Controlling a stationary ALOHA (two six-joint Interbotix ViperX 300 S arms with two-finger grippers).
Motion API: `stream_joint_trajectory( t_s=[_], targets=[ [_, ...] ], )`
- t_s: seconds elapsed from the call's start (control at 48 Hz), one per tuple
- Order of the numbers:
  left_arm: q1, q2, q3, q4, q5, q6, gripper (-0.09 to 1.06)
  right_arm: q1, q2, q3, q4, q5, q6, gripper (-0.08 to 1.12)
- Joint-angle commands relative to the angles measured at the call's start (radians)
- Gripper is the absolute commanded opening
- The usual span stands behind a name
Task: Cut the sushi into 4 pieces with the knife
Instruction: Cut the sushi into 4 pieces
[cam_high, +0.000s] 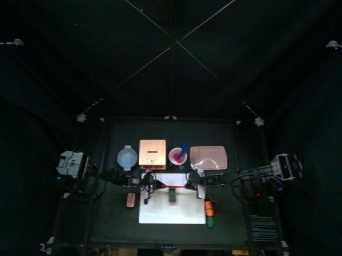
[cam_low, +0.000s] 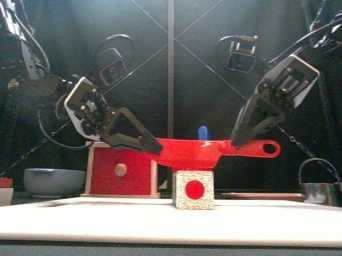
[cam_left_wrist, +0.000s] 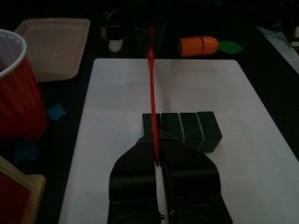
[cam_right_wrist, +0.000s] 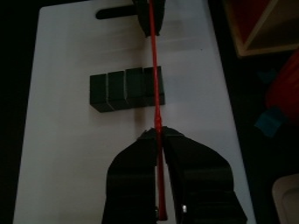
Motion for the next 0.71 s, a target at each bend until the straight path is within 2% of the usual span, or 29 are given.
stream_joint_trajectory(
  t_s=[0.021,0.167,0.271,0.396,0.521,0.708],
  targets=[
    [-0.008,-0.012,-0.055,-0.009,-0.026,0.005,0.15,0.005,-0.014,-0.061,-0.005,0.017,-0.002,0.21],
    [-0.018,-0.008,-0.054,-0.012,0.041,0.06,0.15,0.008,-0.014,-0.083,-0.006,0.031,-0.003,0.21],
    [-0.029,-0.006,-0.058,-0.055,0.084,0.095,0.15,0.008,-0.014,-0.089,-0.006,0.031,-0.006,0.21],
    [-0.031,-0.003,-0.055,-0.101,0.089,0.138,0.15,0.005,-0.002,-0.086,-0.006,0.031,-0.006,0.21],
    [-0.034,0.009,-0.058,-0.133,0.095,0.167,0.15,0.002,0.018,-0.089,-0.006,0.031,-0.009,0.21],
    [-0.046,0.034,-0.058,-0.14,0.097,0.167,0.15,0.005,0.041,-0.098,-0.006,0.031,-0.011,0.21]
  ],
)
